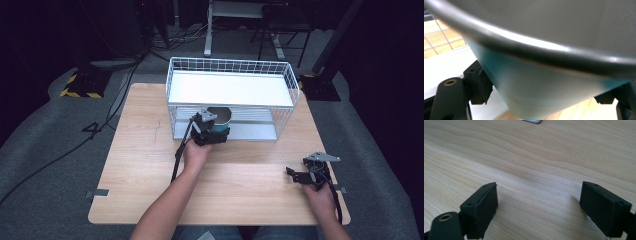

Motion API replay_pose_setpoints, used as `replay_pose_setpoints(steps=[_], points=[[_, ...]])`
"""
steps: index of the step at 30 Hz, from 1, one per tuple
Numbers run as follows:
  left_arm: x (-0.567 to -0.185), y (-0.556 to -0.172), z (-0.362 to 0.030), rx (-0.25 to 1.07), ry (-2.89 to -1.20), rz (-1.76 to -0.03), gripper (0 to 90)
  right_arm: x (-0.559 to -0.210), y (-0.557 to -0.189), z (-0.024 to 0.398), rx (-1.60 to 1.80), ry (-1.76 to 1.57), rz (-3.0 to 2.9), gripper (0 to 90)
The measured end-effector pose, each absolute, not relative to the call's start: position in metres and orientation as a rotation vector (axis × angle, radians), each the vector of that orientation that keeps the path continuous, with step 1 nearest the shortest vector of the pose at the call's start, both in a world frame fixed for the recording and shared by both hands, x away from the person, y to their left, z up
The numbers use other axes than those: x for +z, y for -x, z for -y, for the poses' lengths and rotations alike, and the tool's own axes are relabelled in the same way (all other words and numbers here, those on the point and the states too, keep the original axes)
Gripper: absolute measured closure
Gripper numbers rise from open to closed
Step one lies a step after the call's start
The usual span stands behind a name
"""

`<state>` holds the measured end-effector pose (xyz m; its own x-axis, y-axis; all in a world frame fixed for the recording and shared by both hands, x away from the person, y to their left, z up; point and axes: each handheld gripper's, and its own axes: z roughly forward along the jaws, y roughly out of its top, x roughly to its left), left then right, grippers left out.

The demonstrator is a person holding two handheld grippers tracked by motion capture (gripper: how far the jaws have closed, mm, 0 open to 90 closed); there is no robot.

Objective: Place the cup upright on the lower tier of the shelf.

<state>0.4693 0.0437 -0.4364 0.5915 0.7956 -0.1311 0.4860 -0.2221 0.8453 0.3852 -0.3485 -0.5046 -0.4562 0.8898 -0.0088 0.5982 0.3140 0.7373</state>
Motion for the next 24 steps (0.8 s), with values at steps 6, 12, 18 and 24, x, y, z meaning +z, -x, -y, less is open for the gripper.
replay_pose_setpoints(steps=[6, 12, 18, 24], points=[[-0.442, -0.478, -0.037, 0.425, -1.853, -1.044, 20.0, -0.504, -0.385, 0.349, 0.946, -1.321, -2.169, 15.4], [-0.449, -0.482, -0.032, 0.465, -1.809, -1.049, 20.0, -0.505, -0.385, 0.348, 0.945, -1.322, -2.167, 15.4], [-0.451, -0.482, -0.03, 0.489, -1.795, -1.07, 20.0, -0.505, -0.385, 0.348, 0.945, -1.322, -2.167, 15.4], [-0.459, -0.483, -0.026, 0.486, -1.807, -1.094, 19.9, -0.505, -0.385, 0.348, 0.945, -1.321, -2.167, 15.4]])
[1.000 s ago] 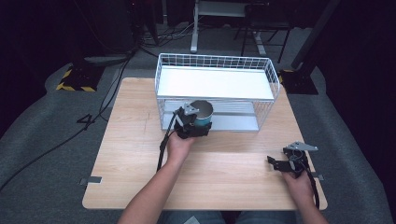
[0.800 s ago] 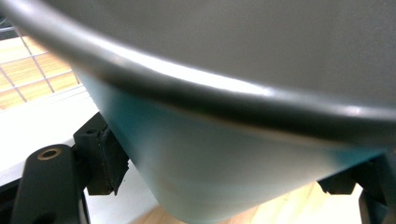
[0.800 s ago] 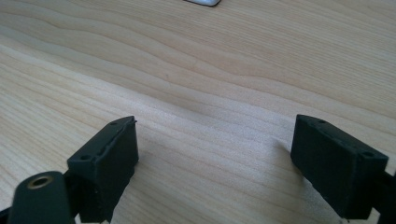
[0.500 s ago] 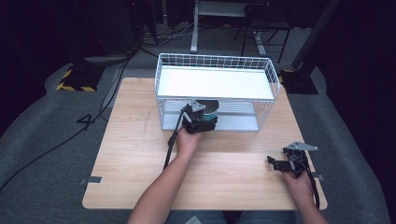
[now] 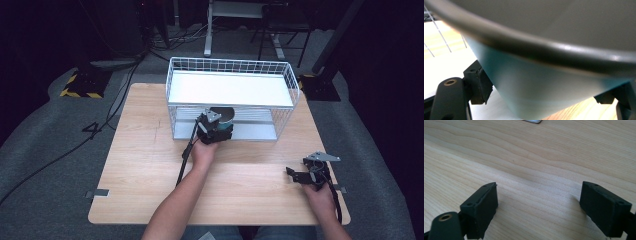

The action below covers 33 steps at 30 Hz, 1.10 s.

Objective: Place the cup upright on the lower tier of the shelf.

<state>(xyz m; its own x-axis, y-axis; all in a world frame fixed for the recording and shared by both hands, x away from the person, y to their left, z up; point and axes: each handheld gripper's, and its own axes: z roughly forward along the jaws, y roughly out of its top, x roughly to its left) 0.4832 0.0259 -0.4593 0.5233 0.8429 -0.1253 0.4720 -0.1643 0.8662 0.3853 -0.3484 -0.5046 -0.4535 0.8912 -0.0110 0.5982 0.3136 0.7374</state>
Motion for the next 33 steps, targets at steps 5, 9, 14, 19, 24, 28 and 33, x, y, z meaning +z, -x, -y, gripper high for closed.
replay_pose_setpoints(steps=[5, 9, 14, 19, 24, 28, 33], points=[[-0.464, -0.49, -0.024, 0.493, -1.807, -1.111, 19.9, -0.505, -0.385, 0.348, 0.945, -1.322, -2.167, 15.5], [-0.466, -0.496, -0.019, 0.497, -1.792, -1.124, 19.9, -0.505, -0.385, 0.348, 0.945, -1.321, -2.167, 15.4], [-0.469, -0.499, -0.013, 0.512, -1.791, -1.124, 19.9, -0.505, -0.385, 0.348, 0.945, -1.322, -2.167, 15.4], [-0.474, -0.503, -0.008, 0.523, -1.792, -1.146, 19.9, -0.505, -0.385, 0.348, 0.945, -1.321, -2.167, 15.5], [-0.478, -0.504, -0.009, 0.558, -1.784, -1.175, 19.8, -0.505, -0.385, 0.348, 0.945, -1.321, -2.167, 15.5], [-0.48, -0.507, -0.012, 0.527, -1.788, -1.129, 19.6, -0.505, -0.385, 0.348, 0.945, -1.321, -2.167, 15.4], [-0.48, -0.505, -0.01, 0.547, -1.75, -1.168, 17.5, -0.505, -0.385, 0.348, 0.945, -1.321, -2.167, 15.4]])
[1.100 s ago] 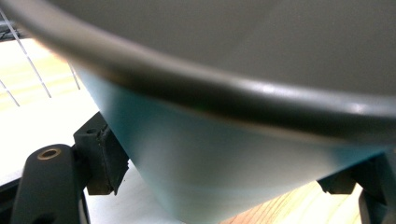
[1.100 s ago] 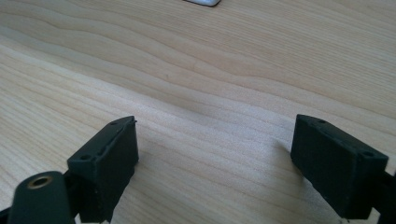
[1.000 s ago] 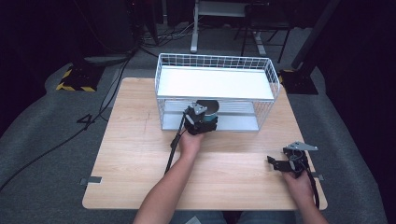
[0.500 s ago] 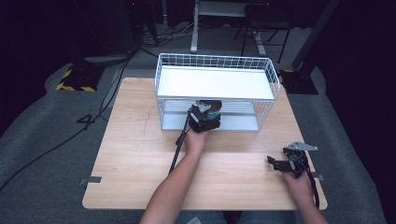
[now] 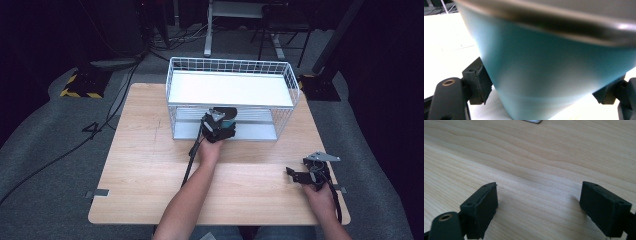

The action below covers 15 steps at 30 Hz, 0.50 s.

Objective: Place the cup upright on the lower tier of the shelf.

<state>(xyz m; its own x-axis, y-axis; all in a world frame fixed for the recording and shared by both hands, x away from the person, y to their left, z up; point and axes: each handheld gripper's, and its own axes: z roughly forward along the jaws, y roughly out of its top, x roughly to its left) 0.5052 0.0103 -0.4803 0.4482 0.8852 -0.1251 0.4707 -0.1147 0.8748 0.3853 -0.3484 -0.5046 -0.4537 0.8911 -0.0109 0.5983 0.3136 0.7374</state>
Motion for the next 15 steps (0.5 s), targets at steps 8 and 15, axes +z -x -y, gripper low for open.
replay_pose_setpoints(steps=[8, 15], points=[[-0.475, -0.505, -0.016, 0.544, -1.725, -1.203, 1.9, -0.505, -0.385, 0.348, 0.945, -1.321, -2.167, 15.4], [-0.471, -0.497, -0.026, 0.491, -1.719, -1.173, 0.0, -0.505, -0.385, 0.348, 0.945, -1.321, -2.167, 15.4]])
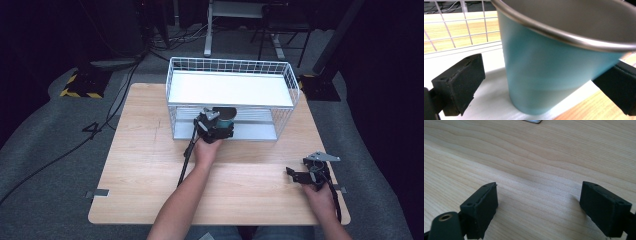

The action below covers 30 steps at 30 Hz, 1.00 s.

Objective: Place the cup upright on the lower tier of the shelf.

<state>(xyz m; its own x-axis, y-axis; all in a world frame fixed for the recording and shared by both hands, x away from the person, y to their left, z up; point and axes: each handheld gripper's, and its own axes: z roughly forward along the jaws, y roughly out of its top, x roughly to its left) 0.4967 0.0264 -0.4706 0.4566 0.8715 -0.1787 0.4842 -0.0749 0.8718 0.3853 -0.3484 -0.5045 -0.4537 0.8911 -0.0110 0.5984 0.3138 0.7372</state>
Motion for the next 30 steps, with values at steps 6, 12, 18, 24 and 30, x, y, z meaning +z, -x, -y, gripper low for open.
replay_pose_setpoints(steps=[6, 12, 18, 24, 30], points=[[-0.463, -0.482, -0.037, 0.478, -1.702, -1.145, 0.0, -0.505, -0.385, 0.348, 0.945, -1.321, -2.167, 15.4], [-0.455, -0.467, -0.045, 0.484, -1.728, -1.115, 0.1, -0.505, -0.386, 0.348, 0.947, -1.314, -2.172, 15.4], [-0.447, -0.45, -0.054, 0.489, -1.735, -1.09, 0.2, -0.505, -0.386, 0.348, 0.947, -1.314, -2.172, 15.5], [-0.437, -0.43, -0.066, 0.477, -1.733, -1.067, 0.8, -0.505, -0.386, 0.348, 0.947, -1.315, -2.171, 15.4], [-0.427, -0.406, -0.081, 0.468, -1.732, -1.041, 1.2, -0.505, -0.386, 0.348, 0.947, -1.314, -2.172, 15.4]])
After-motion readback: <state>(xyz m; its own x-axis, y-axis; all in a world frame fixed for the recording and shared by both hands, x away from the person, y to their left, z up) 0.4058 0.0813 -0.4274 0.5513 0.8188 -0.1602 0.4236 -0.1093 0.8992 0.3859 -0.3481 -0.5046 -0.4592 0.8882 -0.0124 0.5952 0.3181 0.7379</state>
